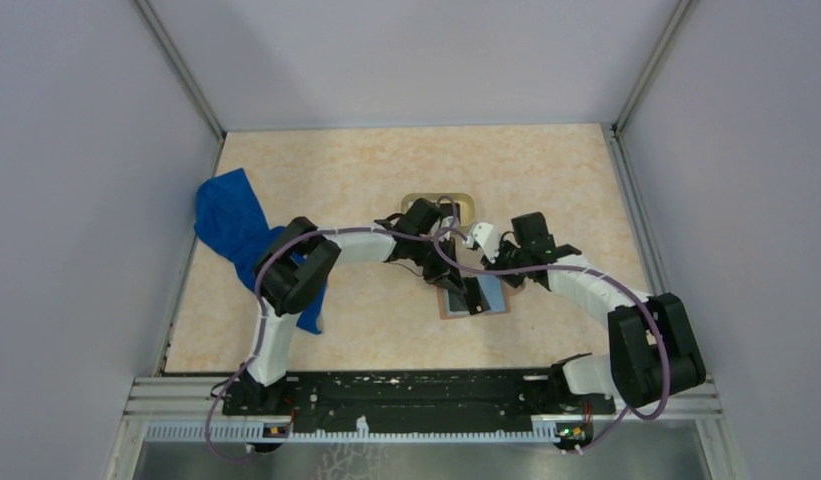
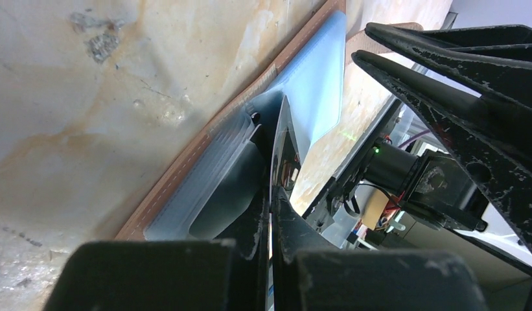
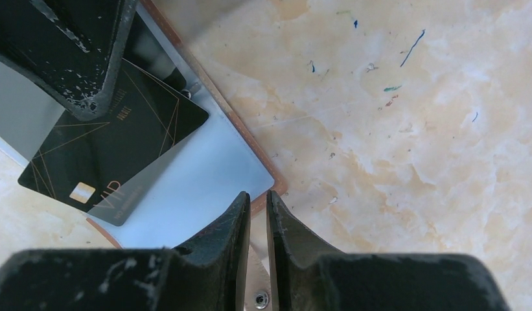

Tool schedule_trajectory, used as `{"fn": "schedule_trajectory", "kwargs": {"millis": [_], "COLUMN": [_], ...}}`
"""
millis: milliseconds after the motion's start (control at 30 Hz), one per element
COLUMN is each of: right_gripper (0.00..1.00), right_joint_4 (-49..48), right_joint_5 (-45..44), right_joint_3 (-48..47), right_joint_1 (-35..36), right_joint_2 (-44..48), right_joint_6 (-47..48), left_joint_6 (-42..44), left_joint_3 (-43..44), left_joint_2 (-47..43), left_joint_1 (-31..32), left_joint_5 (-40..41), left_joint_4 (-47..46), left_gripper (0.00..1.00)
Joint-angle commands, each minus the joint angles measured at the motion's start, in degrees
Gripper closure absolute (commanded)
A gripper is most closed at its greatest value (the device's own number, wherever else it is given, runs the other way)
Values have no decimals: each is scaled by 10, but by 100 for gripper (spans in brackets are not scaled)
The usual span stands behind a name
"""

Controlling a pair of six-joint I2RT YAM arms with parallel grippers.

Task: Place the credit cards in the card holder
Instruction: Insert the credit card into the card holder.

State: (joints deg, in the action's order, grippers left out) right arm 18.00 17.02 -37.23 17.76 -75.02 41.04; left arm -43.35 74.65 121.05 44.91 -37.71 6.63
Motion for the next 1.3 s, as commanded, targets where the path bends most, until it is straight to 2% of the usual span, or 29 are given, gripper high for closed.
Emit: {"fn": "schedule_trajectory", "kwargs": {"millis": [0, 433, 867, 1000, 1167, 1267], "right_gripper": [84, 85, 83, 82, 82, 83], "right_joint_4": [-6, 6, 9, 14, 126, 99], "right_joint_5": [-16, -36, -14, 47, 276, 276], "right_joint_3": [-19, -28, -32, -29, -27, 10], "right_joint_1": [-5, -4, -5, -4, 9, 67], "right_joint_2": [-12, -52, -30, 22, 85, 120], "right_joint_6": [-11, -14, -14, 6, 164, 194], "left_joint_6": [39, 50, 50, 50, 53, 54], "left_joint_3": [8, 45, 63, 61, 53, 51], "left_joint_2": [45, 71, 86, 84, 79, 79], "left_joint_1": [3, 3, 3, 4, 3, 3], "left_joint_5": [76, 60, 55, 54, 55, 53], "left_joint_4": [92, 123, 113, 108, 104, 102], "left_gripper": [100, 100, 96, 92, 90, 88]}}
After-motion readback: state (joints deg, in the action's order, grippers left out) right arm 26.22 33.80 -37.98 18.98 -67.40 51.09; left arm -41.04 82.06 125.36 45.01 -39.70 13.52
